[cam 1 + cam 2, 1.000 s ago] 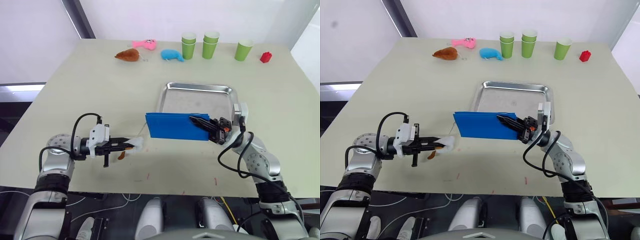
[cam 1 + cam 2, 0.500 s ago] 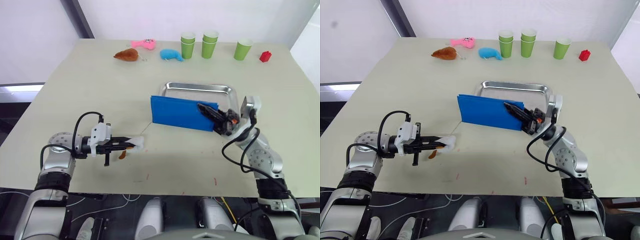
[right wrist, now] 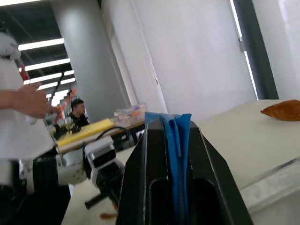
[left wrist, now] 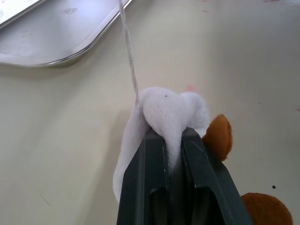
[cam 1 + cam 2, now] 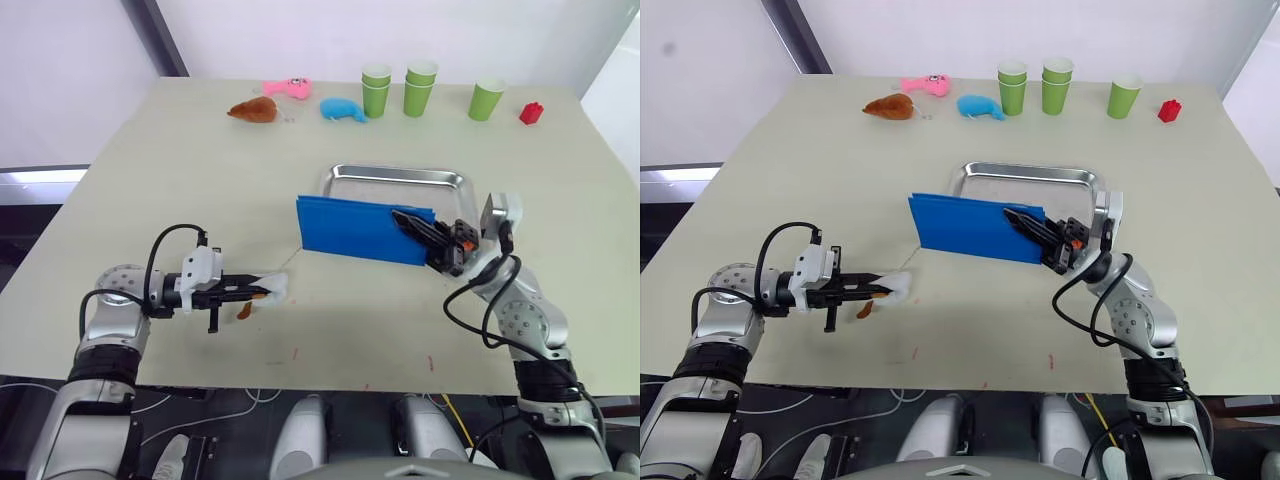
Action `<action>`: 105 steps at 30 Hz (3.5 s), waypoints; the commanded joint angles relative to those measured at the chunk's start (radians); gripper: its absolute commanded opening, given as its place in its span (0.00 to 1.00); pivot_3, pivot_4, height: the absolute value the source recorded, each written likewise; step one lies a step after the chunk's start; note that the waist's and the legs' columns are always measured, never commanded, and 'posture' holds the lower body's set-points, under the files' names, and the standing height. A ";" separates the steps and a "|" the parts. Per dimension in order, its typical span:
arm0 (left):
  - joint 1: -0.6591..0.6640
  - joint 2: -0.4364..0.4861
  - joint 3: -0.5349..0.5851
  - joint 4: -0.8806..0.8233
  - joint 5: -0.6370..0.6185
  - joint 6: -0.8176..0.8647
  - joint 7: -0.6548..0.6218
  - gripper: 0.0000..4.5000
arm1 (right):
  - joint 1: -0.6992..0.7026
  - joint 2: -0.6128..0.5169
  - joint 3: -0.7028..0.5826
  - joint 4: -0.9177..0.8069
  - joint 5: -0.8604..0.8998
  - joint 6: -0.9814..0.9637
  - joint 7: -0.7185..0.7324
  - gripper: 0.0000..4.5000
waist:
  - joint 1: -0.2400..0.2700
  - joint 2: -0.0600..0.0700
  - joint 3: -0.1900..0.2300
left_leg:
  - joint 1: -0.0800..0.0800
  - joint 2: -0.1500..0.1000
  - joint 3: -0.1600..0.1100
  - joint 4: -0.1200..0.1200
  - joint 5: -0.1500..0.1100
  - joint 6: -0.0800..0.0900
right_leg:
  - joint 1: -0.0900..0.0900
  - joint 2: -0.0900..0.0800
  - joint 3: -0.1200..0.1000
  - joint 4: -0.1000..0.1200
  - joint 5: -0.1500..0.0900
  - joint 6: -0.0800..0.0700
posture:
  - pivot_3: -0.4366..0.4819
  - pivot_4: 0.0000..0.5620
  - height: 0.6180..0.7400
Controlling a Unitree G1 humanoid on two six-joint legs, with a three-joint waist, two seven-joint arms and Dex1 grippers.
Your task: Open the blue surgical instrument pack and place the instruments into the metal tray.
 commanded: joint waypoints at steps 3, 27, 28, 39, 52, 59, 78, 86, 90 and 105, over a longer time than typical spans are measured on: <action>0.010 0.041 -0.030 0.090 0.078 0.008 -0.028 0.00 | 0.038 -0.009 0.066 0.000 -0.105 -0.140 0.077 0.00 | -0.008 0.001 0.000 | 0.002 0.001 0.000 -0.001 0.000 0.000 | 0.000 0.003 0.001 0.001 0.000 0.000 | 0.48 0.27 1.00; -0.087 0.269 -0.190 0.039 -0.079 0.241 -0.070 0.99 | 0.095 -0.069 0.127 0.134 -0.212 -0.292 0.155 0.00 | -0.020 -0.003 0.002 | 0.008 0.014 0.008 -0.004 0.000 -0.001 | 0.000 0.013 0.011 0.000 0.002 -0.004 | 0.48 0.27 1.00; -0.092 0.290 -0.204 0.016 -0.114 0.266 -0.070 0.99 | 0.091 -0.077 0.128 0.140 -0.211 -0.290 0.163 0.00 | -0.020 -0.003 0.003 | 0.008 0.013 0.008 -0.004 0.000 -0.001 | 0.000 0.013 0.011 -0.001 0.002 -0.004 | 0.48 0.27 1.00; -0.163 0.346 -0.213 -0.165 -0.377 0.521 -0.070 0.99 | 0.047 -0.135 0.146 0.215 -0.218 -0.283 0.238 0.00 | -0.018 -0.007 0.005 | 0.003 0.013 0.008 -0.004 0.000 -0.001 | -0.005 0.013 0.011 0.000 0.002 -0.004 | 0.48 0.27 1.00; -0.174 0.033 -0.099 -0.128 -0.197 0.362 0.013 0.99 | 0.054 -0.148 0.149 0.196 -0.213 -0.261 0.258 0.00 | -0.017 -0.007 0.005 | -0.006 0.012 0.009 -0.001 0.000 -0.001 | -0.012 0.013 0.011 0.001 0.002 -0.005 | 0.48 0.27 1.00; -0.208 -0.034 -0.056 -0.029 -0.127 0.307 0.000 0.99 | 0.060 -0.150 0.151 0.187 -0.215 -0.261 0.257 0.00 | -0.018 -0.007 0.005 | -0.006 0.012 0.009 0.000 0.000 -0.001 | -0.012 0.013 0.011 0.001 0.003 -0.005 | 0.48 0.27 1.00; -0.213 -0.153 -0.048 -0.011 -0.080 0.328 -0.052 0.75 | 0.071 -0.137 0.162 0.177 -0.224 -0.275 0.239 0.00 | -0.019 -0.007 0.005 | -0.005 0.012 0.008 0.000 0.000 -0.001 | -0.011 0.013 0.011 0.002 0.003 -0.005 | 0.48 0.27 1.00; -0.174 -0.122 -0.088 -0.083 -0.118 0.413 -0.070 0.00 | 0.070 -0.139 0.160 0.178 -0.227 -0.276 0.234 0.00 | -0.021 -0.007 0.005 | -0.005 0.012 0.008 0.000 0.000 -0.001 | -0.011 0.013 0.011 0.002 0.003 -0.005 | 0.48 0.27 1.00; -0.157 -0.106 -0.104 -0.127 -0.147 0.458 -0.070 0.00 | 0.073 -0.142 0.159 0.179 -0.227 -0.273 0.236 0.00 | -0.020 -0.007 0.005 | -0.005 0.012 0.007 0.000 0.000 -0.001 | -0.011 0.013 0.011 0.003 0.003 -0.005 | 0.48 0.27 1.00; -0.121 -0.112 -0.111 -0.171 -0.142 0.485 -0.070 0.00 | 0.076 -0.158 0.156 0.166 -0.218 -0.232 0.232 0.00 | -0.019 -0.007 0.005 | -0.005 0.012 0.008 0.000 0.000 -0.001 | -0.011 0.013 0.011 0.002 0.003 -0.005 | 0.48 0.27 1.00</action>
